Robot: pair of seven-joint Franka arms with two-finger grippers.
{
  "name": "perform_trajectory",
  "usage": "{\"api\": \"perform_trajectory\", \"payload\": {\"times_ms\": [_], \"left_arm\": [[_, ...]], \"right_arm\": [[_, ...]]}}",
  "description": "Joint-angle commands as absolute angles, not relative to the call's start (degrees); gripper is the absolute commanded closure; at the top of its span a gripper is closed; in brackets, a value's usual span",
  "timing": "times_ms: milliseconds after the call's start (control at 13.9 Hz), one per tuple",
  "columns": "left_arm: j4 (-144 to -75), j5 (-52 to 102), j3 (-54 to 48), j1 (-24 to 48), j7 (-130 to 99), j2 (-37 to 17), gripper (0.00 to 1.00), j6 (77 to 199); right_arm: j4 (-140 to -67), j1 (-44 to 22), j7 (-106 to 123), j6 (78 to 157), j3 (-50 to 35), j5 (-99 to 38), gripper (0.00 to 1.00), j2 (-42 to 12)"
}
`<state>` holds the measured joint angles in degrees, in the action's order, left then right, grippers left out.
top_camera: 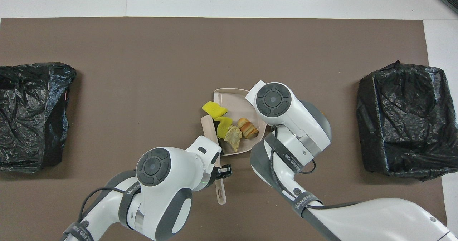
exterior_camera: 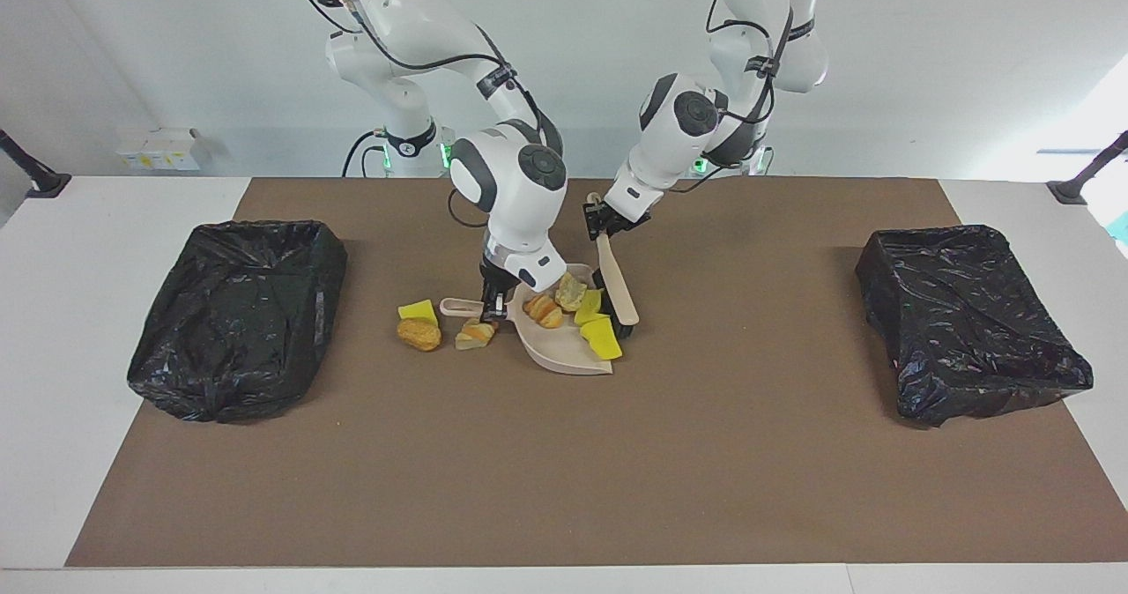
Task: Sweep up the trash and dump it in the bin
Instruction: 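Carry the dustpan with the right gripper over the nearer black bag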
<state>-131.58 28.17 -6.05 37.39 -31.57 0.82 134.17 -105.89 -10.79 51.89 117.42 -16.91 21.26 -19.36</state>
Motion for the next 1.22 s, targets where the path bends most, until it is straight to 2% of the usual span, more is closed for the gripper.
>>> {"api": "perform_trajectory", "payload": {"times_ms": [0, 359, 503, 861, 1149], "left_arm": [[-130.09, 24.73, -5.1, 38.15, -27.8, 1.32, 1.0, 134.56], [-125.35, 21.01, -4.84, 38.06, -26.19, 2.54, 1.0, 124.23], [-122.27, 19.79, -4.83, 36.66, -25.84, 2.72, 1.0, 116.31], [-115.42, 14.61, -4.83, 33.05, -26.63, 3.87, 1.0, 106.98], [-115.83, 14.07, -4.75, 33.31, -27.41, 5.88, 1.0, 99.86]], "right_arm": [[-106.7, -10.02, 51.86, 120.49, -17.49, 19.34, 1.0, -20.04], [-106.79, -8.7, 51.86, 122.16, -17.49, 15.3, 1.0, -20.39], [-106.7, -8.53, 51.86, 122.17, -17.49, 15.29, 1.0, -20.39], [-105.73, -7.39, 54.13, 121.29, -17.58, 14.85, 1.0, -19.08], [-105.56, -5.89, 54.49, 120.94, -17.75, 14.85, 1.0, -18.2]]}}
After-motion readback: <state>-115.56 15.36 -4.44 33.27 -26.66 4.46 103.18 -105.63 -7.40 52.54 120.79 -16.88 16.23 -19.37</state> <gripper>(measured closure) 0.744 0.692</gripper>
